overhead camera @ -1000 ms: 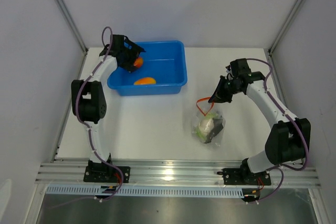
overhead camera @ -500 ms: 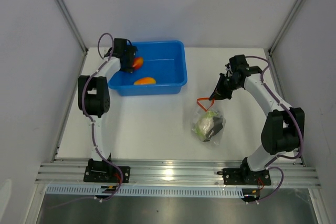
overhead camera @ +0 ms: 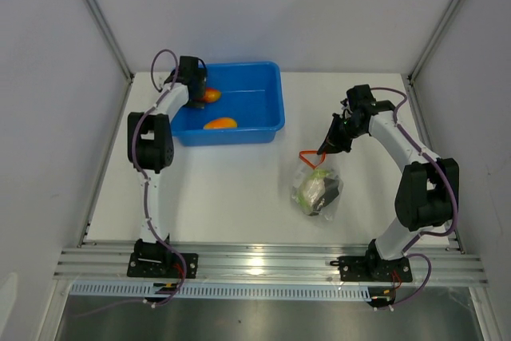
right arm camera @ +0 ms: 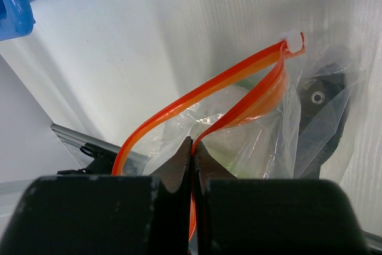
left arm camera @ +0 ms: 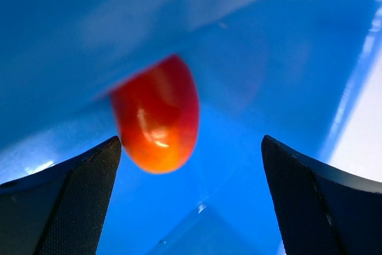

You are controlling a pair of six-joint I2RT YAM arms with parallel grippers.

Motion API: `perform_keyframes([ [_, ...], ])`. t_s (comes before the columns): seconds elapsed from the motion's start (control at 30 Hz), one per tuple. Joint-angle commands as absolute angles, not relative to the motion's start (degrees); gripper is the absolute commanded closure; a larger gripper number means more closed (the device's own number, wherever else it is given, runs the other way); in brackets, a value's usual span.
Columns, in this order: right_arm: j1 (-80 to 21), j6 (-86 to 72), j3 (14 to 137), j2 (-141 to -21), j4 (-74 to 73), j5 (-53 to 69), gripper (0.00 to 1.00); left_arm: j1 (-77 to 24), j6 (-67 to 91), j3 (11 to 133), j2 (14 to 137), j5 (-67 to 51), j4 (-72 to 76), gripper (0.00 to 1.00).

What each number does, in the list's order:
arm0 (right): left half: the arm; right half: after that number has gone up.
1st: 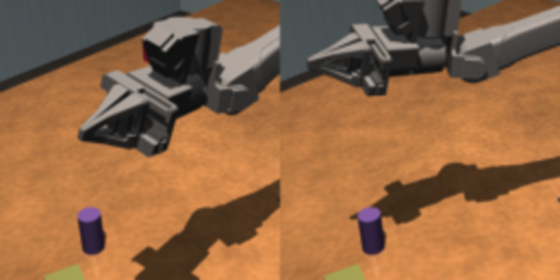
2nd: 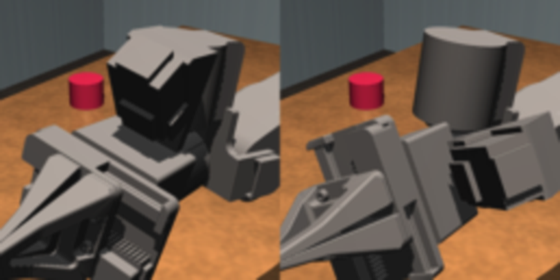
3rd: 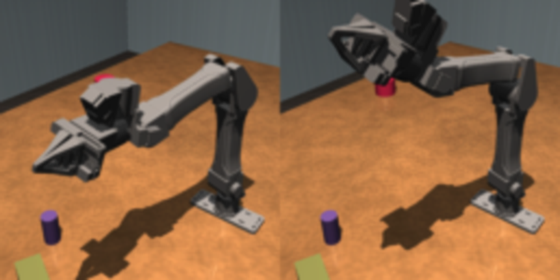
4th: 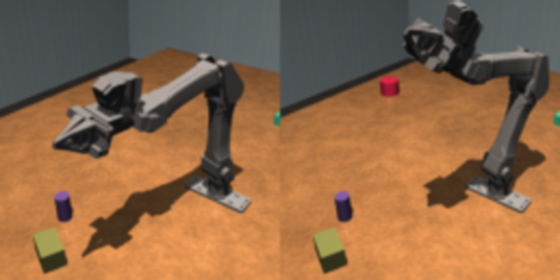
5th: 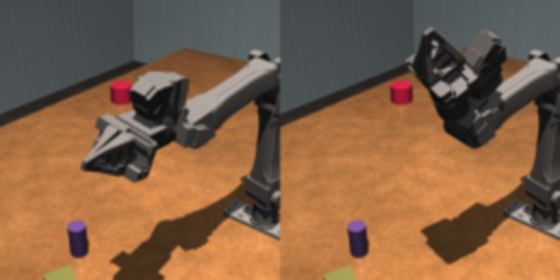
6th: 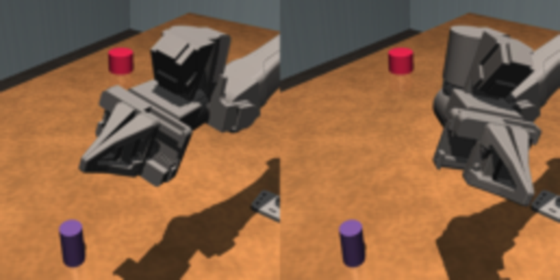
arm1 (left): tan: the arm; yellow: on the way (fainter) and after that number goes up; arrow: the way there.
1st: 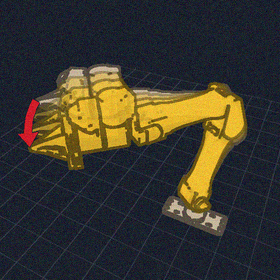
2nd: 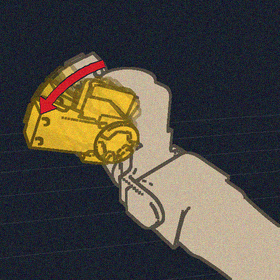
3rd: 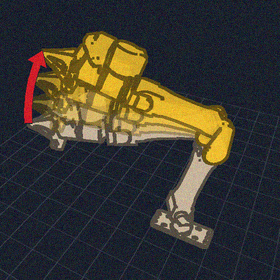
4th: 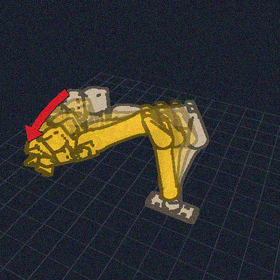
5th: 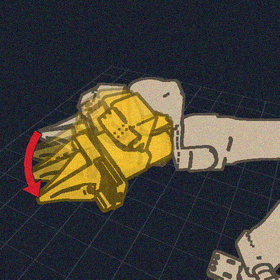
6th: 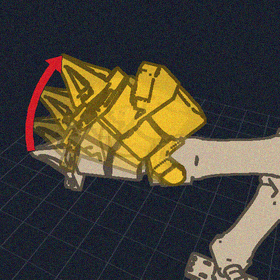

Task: Place the food in the zip-top bag and seal the zipper
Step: Pick up the fake fruit from the bin.

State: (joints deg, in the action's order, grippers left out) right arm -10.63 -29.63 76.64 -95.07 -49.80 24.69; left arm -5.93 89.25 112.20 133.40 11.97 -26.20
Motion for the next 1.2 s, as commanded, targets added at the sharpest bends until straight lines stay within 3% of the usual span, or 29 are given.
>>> perform_keyframes([
  [0.0,-10.28,-28.04,78.31,-95.45,-50.27,24.52,1.0,-6.68,91.67,116.72,135.61,13.62,-28.39,0.0],
  [0.4,-9.76,-26.98,79.01,-96.68,-50.45,24.34,1.0,-7.12,91.58,118.47,138.08,13.27,-29.88,0.01],
  [0.53,-9.67,-26.98,78.84,-96.5,-50.1,24.35,1.0,-7.03,90.44,118.04,138.25,12.39,-30.67,0.06],
  [0.73,-9.58,-27.42,77.87,-95.72,-49.31,24.0,1.0,-6.94,90.7,112.94,136.67,11.95,-26.28,0.29],
  [1.17,-9.49,-28.04,76.38,-92.73,-49.04,22.24,1.0,-6.24,89.56,113.03,137.64,8.62,-22.5,0.59],
])
